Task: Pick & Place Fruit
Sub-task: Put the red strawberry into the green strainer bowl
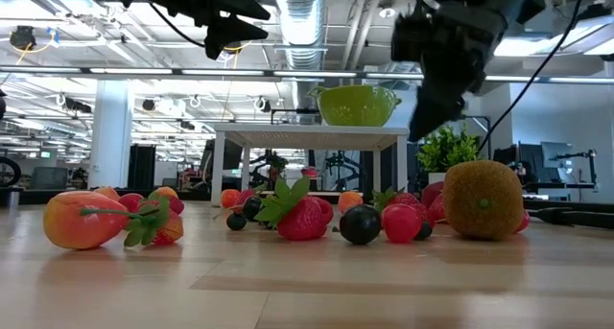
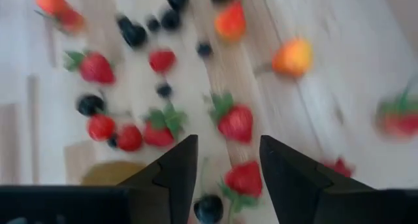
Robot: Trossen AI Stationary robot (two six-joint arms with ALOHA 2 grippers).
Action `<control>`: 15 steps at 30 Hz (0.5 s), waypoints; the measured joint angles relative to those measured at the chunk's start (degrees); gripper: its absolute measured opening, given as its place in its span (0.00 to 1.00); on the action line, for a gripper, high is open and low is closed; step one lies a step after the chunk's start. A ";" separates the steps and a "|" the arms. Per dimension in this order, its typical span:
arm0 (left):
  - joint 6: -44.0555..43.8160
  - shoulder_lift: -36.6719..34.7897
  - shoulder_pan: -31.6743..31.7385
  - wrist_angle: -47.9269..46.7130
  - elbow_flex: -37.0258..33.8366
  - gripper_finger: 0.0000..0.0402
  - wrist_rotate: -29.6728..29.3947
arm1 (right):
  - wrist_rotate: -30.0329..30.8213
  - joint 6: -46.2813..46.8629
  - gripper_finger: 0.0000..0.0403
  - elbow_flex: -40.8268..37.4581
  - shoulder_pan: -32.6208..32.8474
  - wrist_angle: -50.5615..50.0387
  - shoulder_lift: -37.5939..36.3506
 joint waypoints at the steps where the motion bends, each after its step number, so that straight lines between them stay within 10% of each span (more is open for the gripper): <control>1: 0.02 0.00 0.00 0.00 0.00 0.40 0.00 | 0.02 1.19 0.39 -1.03 0.23 -0.19 0.02; 15: 0.00 0.00 0.00 0.17 0.00 0.40 0.03 | 4.23 13.50 0.38 -8.84 6.19 5.18 0.04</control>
